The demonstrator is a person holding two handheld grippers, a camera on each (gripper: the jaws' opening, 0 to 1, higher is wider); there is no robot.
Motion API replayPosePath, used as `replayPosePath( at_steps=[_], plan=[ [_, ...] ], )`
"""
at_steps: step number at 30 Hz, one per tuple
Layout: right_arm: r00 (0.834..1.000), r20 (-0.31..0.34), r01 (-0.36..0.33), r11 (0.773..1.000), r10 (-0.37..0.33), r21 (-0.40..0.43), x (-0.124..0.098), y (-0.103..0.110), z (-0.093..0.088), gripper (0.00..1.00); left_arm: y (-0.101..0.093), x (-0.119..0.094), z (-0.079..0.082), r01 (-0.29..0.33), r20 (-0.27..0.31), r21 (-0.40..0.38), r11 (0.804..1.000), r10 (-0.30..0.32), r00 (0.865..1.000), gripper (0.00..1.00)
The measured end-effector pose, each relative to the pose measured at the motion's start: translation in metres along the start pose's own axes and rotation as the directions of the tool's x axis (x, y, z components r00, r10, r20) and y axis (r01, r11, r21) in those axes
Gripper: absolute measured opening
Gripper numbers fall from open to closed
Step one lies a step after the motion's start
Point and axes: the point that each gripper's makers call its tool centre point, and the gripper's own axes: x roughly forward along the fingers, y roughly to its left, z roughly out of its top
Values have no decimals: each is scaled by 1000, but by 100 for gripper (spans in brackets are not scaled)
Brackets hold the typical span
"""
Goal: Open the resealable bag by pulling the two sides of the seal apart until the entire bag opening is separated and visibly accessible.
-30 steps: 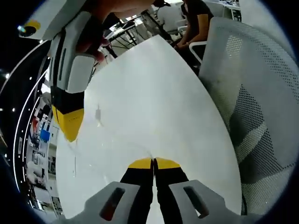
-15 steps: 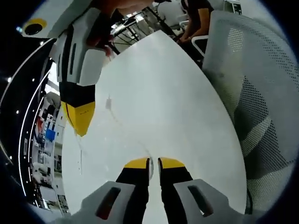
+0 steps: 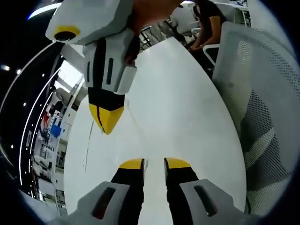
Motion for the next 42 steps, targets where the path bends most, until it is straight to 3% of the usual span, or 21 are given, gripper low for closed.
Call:
replayPosePath(
  at_steps=[5, 15, 25, 32, 38, 40, 42],
  plan=[
    [999, -34, -8, 1000, 7, -22, 7, 1, -12, 0, 4, -7, 4, -28, 25, -38, 999, 29, 999, 16],
    [995, -103, -14, 998, 7, -58, 25, 2, -37, 0, 1, -20, -12, -55, 18, -93, 994, 57, 998, 16],
    [986, -165, -14, 997, 1, -81, 44, -1, -52, 0, -13, -37, -45, -70, -22, -173, 982, 67, 997, 15],
    [982, -189, -49, 984, 16, -169, 53, 4, -62, 0, -19, -44, -61, -91, -43, -226, 970, 83, 996, 14],
    [978, -202, -75, 985, 42, -156, 57, 8, -67, 0, -25, -46, -70, -90, -56, -251, 964, 78, 995, 14],
    [977, -190, -110, 992, 95, -68, 58, 18, -68, 0, -25, -46, -70, -90, -57, -254, 963, 78, 995, 14],
    [977, -193, -105, 994, 96, -39, 57, 19, -69, 0, -24, -46, -71, -93, -56, -263, 960, 81, 995, 14]
  ],
)
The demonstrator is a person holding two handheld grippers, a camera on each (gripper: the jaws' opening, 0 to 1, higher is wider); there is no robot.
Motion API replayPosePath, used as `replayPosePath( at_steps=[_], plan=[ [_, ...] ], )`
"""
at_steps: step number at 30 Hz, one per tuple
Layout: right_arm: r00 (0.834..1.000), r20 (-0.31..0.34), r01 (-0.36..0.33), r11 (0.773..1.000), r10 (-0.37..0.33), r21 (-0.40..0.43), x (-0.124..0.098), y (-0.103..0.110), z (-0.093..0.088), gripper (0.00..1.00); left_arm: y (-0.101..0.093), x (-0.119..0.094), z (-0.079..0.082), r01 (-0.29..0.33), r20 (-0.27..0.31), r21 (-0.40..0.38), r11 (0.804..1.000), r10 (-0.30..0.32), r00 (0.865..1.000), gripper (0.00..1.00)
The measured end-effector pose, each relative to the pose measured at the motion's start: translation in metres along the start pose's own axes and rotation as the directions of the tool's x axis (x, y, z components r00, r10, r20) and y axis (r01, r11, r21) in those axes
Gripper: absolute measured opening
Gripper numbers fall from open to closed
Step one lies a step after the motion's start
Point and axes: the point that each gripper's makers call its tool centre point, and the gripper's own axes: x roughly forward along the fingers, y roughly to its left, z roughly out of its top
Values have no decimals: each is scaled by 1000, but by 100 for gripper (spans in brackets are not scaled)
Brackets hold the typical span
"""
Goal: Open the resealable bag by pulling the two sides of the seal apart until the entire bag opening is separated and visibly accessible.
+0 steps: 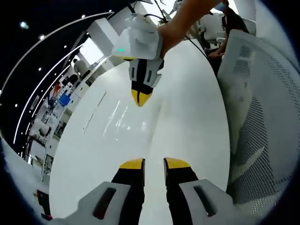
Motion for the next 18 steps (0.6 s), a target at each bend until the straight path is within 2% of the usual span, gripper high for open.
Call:
replayPosePath(
  at_steps=[3, 11, 17, 18],
  plan=[
    [999, 34, -11, 1000, 10, 21, 0, 4, 3, 4, 1, 1, -2, -1, -2, -8, 1000, 1, 1000, 14],
    [998, 58, -41, 996, 36, 77, -7, 14, 4, 16, 7, 2, -5, -5, 3, -48, 999, 5, 1000, 15],
    [985, 171, -57, 975, 20, 217, -21, 16, 20, 32, 7, 3, -8, -12, 16, -97, 995, 13, 1000, 17],
    [985, 170, -52, 973, 13, 223, -26, 16, 19, 35, 7, 3, -10, -11, 14, -106, 994, 13, 1000, 19]
  ],
)
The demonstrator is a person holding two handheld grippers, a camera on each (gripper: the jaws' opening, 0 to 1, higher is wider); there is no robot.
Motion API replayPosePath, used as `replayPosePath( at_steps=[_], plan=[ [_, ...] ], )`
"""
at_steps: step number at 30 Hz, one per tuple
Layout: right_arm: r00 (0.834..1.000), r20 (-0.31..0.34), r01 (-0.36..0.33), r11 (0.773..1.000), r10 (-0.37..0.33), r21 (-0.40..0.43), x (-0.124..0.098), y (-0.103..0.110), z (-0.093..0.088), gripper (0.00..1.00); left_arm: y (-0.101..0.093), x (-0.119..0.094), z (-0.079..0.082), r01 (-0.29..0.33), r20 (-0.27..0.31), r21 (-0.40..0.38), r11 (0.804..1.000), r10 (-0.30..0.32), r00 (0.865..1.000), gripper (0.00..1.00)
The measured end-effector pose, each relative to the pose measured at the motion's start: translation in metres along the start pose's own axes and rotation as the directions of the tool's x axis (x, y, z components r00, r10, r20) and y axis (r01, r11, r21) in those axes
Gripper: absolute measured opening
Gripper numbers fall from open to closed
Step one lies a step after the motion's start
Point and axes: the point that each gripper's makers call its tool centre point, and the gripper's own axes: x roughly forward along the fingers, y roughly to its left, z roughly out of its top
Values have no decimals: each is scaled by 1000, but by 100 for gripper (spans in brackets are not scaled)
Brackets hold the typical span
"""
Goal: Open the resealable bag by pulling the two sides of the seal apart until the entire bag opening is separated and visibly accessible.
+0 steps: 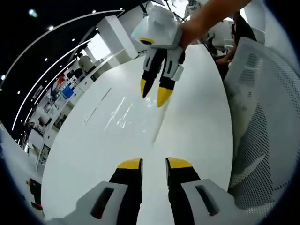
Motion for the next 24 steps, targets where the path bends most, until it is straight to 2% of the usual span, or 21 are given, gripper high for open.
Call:
replayPosePath(
  at_steps=[4, 8, 10, 14, 18, 21, 24],
  plan=[
    [1000, 15, 8, 1000, -8, 19, -8, 3, 0, 42, -1, 0, -6, 1, 0, -37, 999, -1, 1000, 23],
    [998, 51, 36, 994, -42, 105, -18, 2, -3, 50, 1, -4, -11, -17, 11, -88, 996, 18, 1000, 30],
    [998, 51, 41, 993, -47, 113, -19, 2, -6, 52, 1, -5, -12, -22, 13, -109, 994, 23, 1000, 36],
    [995, 73, 57, 977, -73, 204, -26, 3, -10, 61, 2, -8, -16, -28, 12, -160, 987, 31, 999, 46],
    [992, 75, 78, 970, -97, 229, -33, 3, -18, 68, 5, -10, -22, -45, 10, -242, 969, 49, 999, 55],
    [991, 78, 85, 963, -108, 254, -37, 4, -23, 72, 4, -11, -25, -51, 9, -271, 961, 55, 998, 58],
    [990, 79, 92, 956, -119, 278, -42, 9, -30, 77, 1, -11, -28, -51, 9, -332, 942, 57, 998, 68]
  ],
)
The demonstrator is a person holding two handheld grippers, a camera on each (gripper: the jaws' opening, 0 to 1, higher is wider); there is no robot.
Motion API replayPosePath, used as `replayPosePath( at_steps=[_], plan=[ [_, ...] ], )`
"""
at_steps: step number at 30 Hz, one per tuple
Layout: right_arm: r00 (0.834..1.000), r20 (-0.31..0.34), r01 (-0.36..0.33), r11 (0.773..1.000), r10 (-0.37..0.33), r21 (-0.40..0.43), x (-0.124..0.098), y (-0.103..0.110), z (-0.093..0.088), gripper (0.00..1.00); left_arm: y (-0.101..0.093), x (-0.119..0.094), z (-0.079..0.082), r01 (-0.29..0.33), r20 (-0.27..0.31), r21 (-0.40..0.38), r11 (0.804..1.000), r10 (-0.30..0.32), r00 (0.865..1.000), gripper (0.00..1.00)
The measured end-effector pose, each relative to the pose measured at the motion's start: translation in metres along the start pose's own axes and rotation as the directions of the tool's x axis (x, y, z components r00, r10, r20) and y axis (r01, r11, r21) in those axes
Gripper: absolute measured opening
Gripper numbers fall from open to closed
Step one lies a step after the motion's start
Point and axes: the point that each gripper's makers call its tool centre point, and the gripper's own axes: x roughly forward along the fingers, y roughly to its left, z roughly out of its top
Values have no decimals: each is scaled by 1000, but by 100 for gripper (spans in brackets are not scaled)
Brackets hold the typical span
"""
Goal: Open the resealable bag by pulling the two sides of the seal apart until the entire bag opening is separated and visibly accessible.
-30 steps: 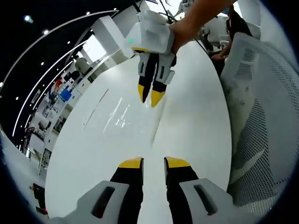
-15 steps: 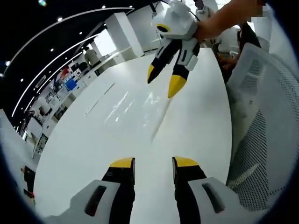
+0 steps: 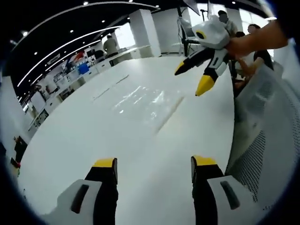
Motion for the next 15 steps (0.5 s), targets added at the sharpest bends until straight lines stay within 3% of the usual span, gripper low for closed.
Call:
replayPosePath(
  at_steps=[8, 15],
  plan=[
    [999, -4, 47, 998, -47, 50, -14, 4, -22, 89, 0, -3, -18, -28, -42, -66, 997, 25, 999, 87],
    [997, 24, 77, 991, -80, 108, -28, 6, -26, 99, 1, -8, -27, -43, -50, -122, 992, 38, 998, 92]
  ],
)
